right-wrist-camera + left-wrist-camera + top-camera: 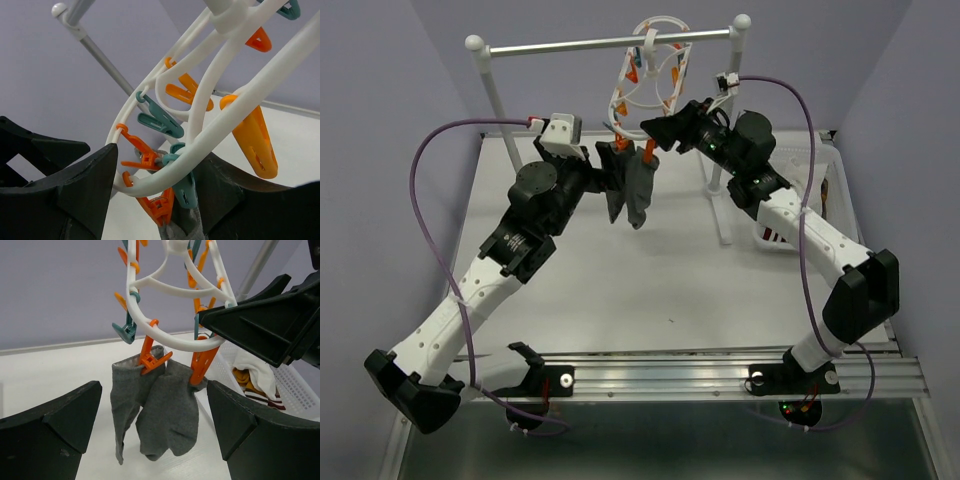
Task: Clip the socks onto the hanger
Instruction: Adjust the hanger on the clothesline.
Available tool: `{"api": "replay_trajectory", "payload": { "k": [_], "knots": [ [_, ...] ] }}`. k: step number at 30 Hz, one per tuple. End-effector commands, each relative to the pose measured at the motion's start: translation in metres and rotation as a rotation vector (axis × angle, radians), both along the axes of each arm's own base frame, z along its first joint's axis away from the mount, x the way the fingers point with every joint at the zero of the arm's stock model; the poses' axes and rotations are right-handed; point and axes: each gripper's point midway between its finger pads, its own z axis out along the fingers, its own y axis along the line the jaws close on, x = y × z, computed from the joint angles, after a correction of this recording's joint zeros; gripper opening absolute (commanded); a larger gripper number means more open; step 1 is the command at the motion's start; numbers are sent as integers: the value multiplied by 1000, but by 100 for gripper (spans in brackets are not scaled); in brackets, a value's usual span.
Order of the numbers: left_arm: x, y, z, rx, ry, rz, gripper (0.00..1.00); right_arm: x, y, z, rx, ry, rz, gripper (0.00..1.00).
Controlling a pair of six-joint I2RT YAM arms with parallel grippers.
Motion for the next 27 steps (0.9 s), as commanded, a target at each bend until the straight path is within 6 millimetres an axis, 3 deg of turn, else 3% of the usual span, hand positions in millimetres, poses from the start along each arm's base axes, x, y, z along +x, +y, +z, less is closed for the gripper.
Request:
{"api": "replay_trajectory", "payload": {
  "k": [1, 4, 6, 9, 22, 27],
  "knots": [
    [-7, 14, 22, -63, -58, 40, 99, -19, 7, 42, 164, -72, -29, 66],
    [-8, 17, 23, -69, -63, 49, 99, -35, 26, 40, 155, -100, 8, 70],
    [-9, 18, 24, -71, -63, 50, 99, -41, 36, 36, 116, -101, 25, 83],
    [-9, 19, 23, -70, -62, 50, 99, -31, 27, 31, 86, -96, -54, 100],
    [-1, 15, 15, -72, -32, 63, 99, -14, -42, 15, -17, -113, -426, 100],
    [-1, 5, 16, -79, -32, 16, 99, -14, -68, 13, -63, -111, -545, 100]
  ]
}}
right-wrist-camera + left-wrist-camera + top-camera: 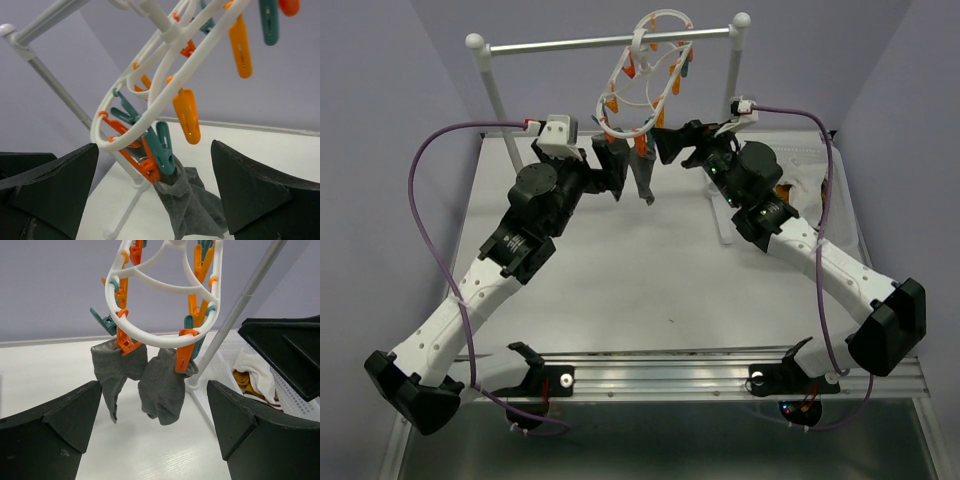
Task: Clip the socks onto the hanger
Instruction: Adjust the hanger on the clothesline.
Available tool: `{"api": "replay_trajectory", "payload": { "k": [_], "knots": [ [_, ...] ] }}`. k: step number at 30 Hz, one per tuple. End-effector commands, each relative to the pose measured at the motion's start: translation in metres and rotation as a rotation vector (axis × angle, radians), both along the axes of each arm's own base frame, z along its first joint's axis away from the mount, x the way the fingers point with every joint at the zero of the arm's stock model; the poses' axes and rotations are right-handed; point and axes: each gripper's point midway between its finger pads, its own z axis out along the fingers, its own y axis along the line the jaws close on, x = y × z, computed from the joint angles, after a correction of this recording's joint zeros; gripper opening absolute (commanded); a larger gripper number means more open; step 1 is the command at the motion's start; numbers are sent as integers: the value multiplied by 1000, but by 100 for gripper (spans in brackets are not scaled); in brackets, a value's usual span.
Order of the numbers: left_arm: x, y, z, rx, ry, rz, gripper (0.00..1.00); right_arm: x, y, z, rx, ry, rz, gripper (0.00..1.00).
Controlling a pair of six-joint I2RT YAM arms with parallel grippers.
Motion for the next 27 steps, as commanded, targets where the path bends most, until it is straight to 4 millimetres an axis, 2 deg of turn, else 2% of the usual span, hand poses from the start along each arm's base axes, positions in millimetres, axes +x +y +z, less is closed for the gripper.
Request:
{"api": "replay_trajectory", "payload": {
  "k": [1, 5, 7, 8, 11, 12, 14, 15, 22, 23, 24, 27],
  "knots": [
    [0, -4, 19, -46, -49, -23, 99, 5, -42, 9, -34, -24, -201, 100],
    [-1, -12, 20, -44, -52, -63, 99, 7, -65, 7, -81, -20, -298, 100],
    [-1, -15, 19, -45, -49, -75, 99, 6, -68, 5, -113, -13, -308, 100],
    [0, -17, 19, -47, -45, -80, 99, 10, -75, 3, -134, -6, -336, 100],
    [2, -20, 20, -52, -43, -90, 99, 21, -85, -11, -179, 53, -355, 100],
    [3, -22, 18, -55, -38, -93, 99, 30, -100, -21, -196, 93, -380, 100],
    [5, -24, 18, -57, -38, -97, 99, 35, -102, -30, -165, 130, -309, 100],
    [6, -25, 18, -62, -35, -99, 99, 41, -118, -35, -155, 149, -321, 100],
    [6, -41, 17, -70, -31, -167, 99, 49, -117, -50, -241, 157, -267, 100],
    [2, -48, 17, -56, -39, -216, 99, 49, -116, -52, -255, 162, -263, 100],
    [-19, -72, 17, -28, -62, -397, 99, 51, -115, -54, -259, 165, -263, 100],
    [-60, -104, 22, 5, -135, -681, 99, 54, -121, -57, -273, 176, -278, 100]
  ]
}}
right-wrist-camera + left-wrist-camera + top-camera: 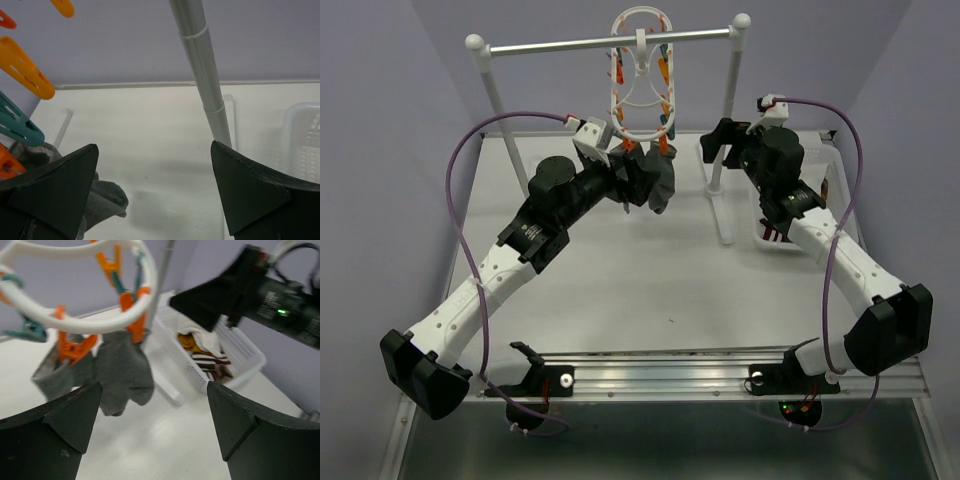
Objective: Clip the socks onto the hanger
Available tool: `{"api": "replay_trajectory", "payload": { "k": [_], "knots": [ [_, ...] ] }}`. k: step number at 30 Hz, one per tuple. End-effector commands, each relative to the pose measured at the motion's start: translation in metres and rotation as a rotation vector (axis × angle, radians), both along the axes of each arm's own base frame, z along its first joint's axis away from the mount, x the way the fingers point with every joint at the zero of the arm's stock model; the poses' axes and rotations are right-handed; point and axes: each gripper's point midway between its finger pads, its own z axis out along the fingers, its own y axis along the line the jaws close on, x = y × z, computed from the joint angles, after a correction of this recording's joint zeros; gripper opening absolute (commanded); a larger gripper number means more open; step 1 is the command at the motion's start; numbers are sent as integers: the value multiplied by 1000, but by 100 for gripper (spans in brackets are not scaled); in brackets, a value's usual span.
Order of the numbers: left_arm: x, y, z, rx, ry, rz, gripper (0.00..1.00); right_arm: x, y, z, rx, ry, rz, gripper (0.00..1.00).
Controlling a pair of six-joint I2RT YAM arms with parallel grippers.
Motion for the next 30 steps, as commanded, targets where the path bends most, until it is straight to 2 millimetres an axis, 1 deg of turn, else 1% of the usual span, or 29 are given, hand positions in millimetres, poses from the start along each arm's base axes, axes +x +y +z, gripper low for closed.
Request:
{"api": "replay_trajectory", "payload": {
  "k": [1, 3, 4, 5, 6, 7, 8, 9, 10, 11, 13, 14, 15, 16, 17, 18, 19, 20, 21, 22, 23, 24, 25, 26, 27, 28, 29, 30],
  "knots": [
    [-61, -47, 53, -64, -194, -393, 99, 1, 0, 19, -17, -34, 17, 100],
    [-55, -50, 51, -75, -161, -360, 99, 4, -12, 16, -16, -23, -10, 100],
    [-53, -52, 54, -82, -156, -354, 99, 6, -15, 14, -14, -14, -15, 100],
    [-47, -56, 47, -76, -131, -351, 99, 6, -13, 13, -5, -7, -5, 100],
    [-44, -58, 45, -82, -115, -349, 99, 9, -23, 11, -4, -1, -22, 100],
    [-42, -61, 48, -93, -116, -350, 99, 9, -23, 10, -2, 3, -5, 100],
    [-37, -68, 42, -94, -93, -353, 99, 10, -28, 7, -2, 11, -13, 100],
    [-34, -72, 40, -98, -85, -357, 99, 9, -28, 6, -3, 14, -8, 100],
    [-31, -76, 41, -105, -82, -359, 99, 10, -34, 4, -3, 17, -22, 100],
    [-26, -84, 41, -104, -74, -371, 99, 10, -41, 4, -2, 19, -36, 100],
    [-27, -94, 40, -102, -67, -408, 99, 11, -58, 0, 6, 39, -69, 100],
    [-26, -97, 43, -103, -71, -418, 99, 14, -82, -4, 14, 53, -120, 100],
    [-26, -104, 38, -94, -64, -436, 99, 13, -97, -19, 21, 106, -153, 100],
    [-26, -105, 37, -90, -66, -441, 99, 15, -112, -27, 28, 129, -187, 100],
    [-26, -108, 36, -88, -67, -445, 99, 18, -147, -34, 39, 152, -264, 100],
    [-25, -111, 32, -82, -60, -453, 99, 18, -164, -45, 61, 194, -303, 100],
    [-26, -114, 30, -79, -54, -466, 99, 21, -180, -58, 77, 230, -333, 100],
    [-26, -117, 28, -82, -48, -476, 99, 21, -187, -66, 108, 258, -318, 100],
    [-28, -122, 23, -77, -35, -505, 99, 20, -210, -79, 119, 295, -364, 100],
    [-29, -124, 20, -75, -26, -518, 99, 21, -216, -89, 113, 321, -378, 100],
    [-29, -128, 12, -66, -10, -533, 99, 23, -224, -108, 65, 364, -401, 100],
    [-29, -129, 9, -61, -2, -539, 99, 23, -229, -119, 30, 393, -416, 100],
    [-29, -130, 0, -51, 17, -537, 99, 25, -234, -123, -1, 406, -431, 100],
    [-28, -129, -6, -43, 24, -533, 99, 27, -249, -139, -63, 445, -487, 100],
    [-26, -126, -8, -41, 23, -511, 99, 29, -253, -145, -91, 463, -498, 100],
    [-26, -124, -14, -34, 32, -500, 99, 31, -258, -150, -118, 474, -512, 100],
    [-31, -120, -22, -24, 40, -491, 99, 36, -267, -158, -165, 492, -536, 100],
    [-27, -115, -27, -17, 44, -451, 99, 39, -270, -161, -179, 502, -540, 100]
  ]
}}
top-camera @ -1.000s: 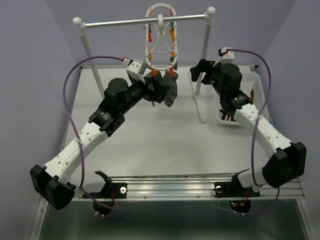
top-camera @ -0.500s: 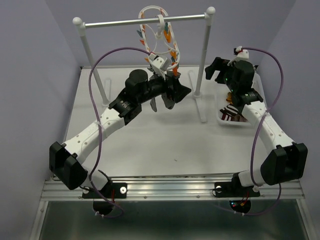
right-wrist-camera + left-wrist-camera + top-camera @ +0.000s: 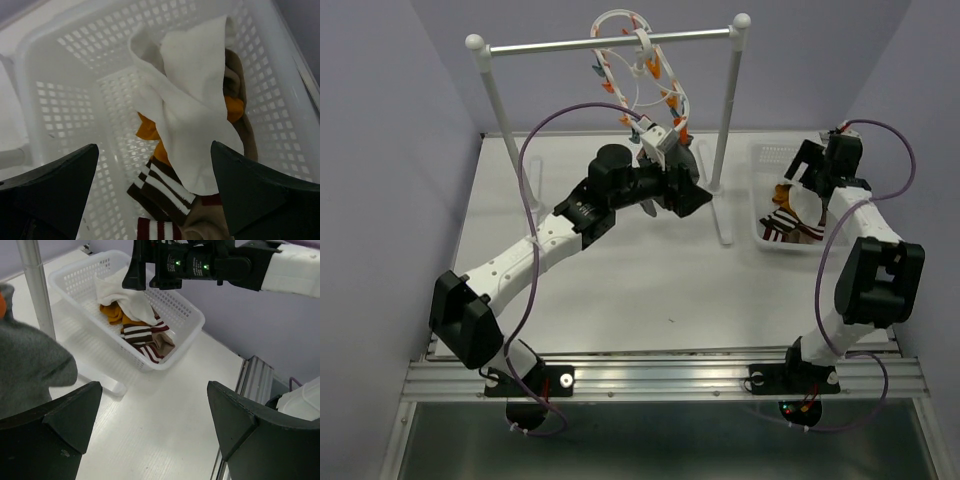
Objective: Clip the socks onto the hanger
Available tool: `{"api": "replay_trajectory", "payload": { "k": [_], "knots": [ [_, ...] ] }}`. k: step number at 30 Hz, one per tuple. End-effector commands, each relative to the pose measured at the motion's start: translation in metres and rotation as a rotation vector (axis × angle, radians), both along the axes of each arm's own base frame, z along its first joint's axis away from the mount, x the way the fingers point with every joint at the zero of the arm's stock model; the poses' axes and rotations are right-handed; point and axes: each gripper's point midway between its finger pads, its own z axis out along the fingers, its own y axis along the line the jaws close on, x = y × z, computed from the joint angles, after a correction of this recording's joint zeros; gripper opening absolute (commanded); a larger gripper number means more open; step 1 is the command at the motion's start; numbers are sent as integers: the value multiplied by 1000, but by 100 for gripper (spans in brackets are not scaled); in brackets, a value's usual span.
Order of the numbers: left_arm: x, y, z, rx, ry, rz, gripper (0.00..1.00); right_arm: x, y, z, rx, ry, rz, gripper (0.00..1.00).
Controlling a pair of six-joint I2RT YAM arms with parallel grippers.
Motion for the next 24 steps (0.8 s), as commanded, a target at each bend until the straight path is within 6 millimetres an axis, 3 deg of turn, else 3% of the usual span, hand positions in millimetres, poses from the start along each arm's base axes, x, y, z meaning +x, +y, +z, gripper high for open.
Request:
{"api": "replay_trajectory", "payload": {
  "k": [1, 7, 11, 12, 13, 18, 24],
  "knots": [
    [-8, 15, -7, -1, -27, 54, 99, 11, -21, -1, -148, 60, -18, 100],
    [-11, 56, -27, 12, -6, 233, 99, 24, -32, -27, -183, 128, -39, 85],
    [-18, 82, -42, 29, 29, 322, 99, 27, -31, -36, -165, 141, -41, 65],
    [-16, 89, -43, 32, 30, 359, 99, 28, -31, -36, -166, 140, -42, 51],
    [-17, 93, -45, 35, 36, 378, 99, 28, -32, -37, -164, 143, -46, 46],
    [-16, 117, -49, 54, 51, 484, 99, 21, -42, -45, -202, 176, -95, 45],
    [-17, 127, -49, 46, 66, 526, 99, 13, -55, -48, -258, 210, -141, 47]
  ]
}}
